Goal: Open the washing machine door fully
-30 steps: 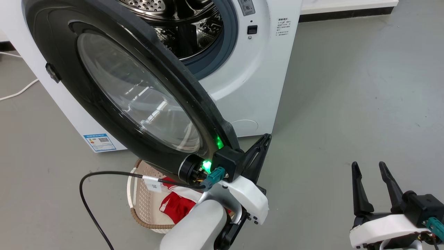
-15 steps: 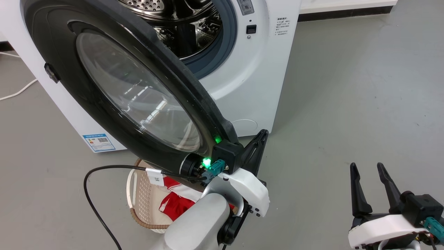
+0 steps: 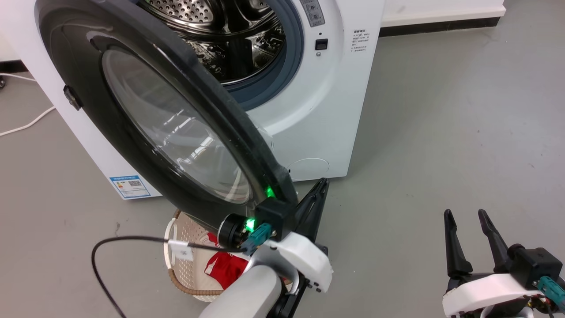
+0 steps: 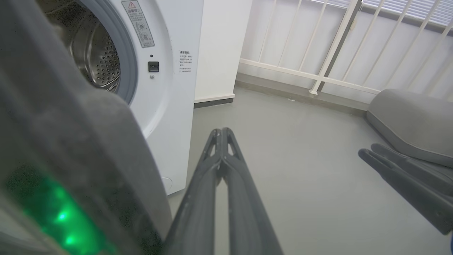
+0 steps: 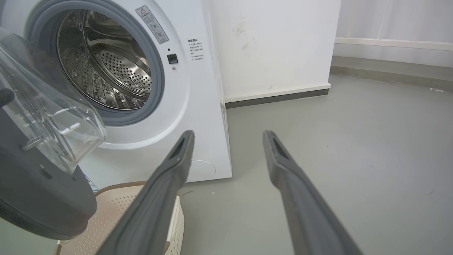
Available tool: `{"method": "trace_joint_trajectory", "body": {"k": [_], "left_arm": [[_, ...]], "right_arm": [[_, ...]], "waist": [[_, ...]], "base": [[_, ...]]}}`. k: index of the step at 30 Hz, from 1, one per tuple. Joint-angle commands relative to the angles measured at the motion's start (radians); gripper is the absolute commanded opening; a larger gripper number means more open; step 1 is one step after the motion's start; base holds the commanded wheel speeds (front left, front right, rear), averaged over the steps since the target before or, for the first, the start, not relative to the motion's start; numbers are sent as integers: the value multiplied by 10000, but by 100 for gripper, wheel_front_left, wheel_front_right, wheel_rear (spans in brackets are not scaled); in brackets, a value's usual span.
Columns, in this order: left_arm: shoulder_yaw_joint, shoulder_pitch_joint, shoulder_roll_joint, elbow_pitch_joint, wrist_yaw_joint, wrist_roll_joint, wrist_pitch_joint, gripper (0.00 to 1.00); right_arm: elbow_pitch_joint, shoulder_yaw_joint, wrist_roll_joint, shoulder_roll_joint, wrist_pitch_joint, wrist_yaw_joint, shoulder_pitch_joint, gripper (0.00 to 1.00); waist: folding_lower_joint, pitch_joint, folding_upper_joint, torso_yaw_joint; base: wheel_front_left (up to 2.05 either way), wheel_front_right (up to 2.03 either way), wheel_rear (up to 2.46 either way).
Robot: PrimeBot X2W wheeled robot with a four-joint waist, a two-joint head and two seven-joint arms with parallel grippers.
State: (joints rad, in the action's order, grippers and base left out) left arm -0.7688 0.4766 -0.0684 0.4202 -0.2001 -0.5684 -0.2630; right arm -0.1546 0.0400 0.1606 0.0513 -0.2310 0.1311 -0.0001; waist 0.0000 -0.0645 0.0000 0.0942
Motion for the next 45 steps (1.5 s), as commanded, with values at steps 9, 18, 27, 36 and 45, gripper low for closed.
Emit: {"method": "trace_joint_trajectory", "body": {"k": [9,18,27,36,45], "left_arm": [[1274,-1509,-1245,-1480,-1012,315,-24,0],[1671,-2789,-1825,-3086,-1838,555,-20,0],[1700,-4062,-2518,-5288,-2949,996,361,0],[1616,-4859,-2808,-6565,-3513,1212,558,0],[1901,-5173,-3022,-6976,-3778,1140,508,0]], "right_arm": [[77,122,-45,-22,171,-7,250,100],[203,63,23,-22,305,-7,418,100],[248,171,71,-21,398,-7,565,100],[373,393,52,-19,462,-7,678,100],[555,539,2,-19,574,-7,610,100]], "waist": [[0,278,0,-81],[0,415,0,-214],[0,398,0,-771],[0,330,0,-2088],[0,215,0,-3730]], "base": [[0,0,0],[0,0,0],[0,0,0],[0,0,0],[0,0,0]]}}
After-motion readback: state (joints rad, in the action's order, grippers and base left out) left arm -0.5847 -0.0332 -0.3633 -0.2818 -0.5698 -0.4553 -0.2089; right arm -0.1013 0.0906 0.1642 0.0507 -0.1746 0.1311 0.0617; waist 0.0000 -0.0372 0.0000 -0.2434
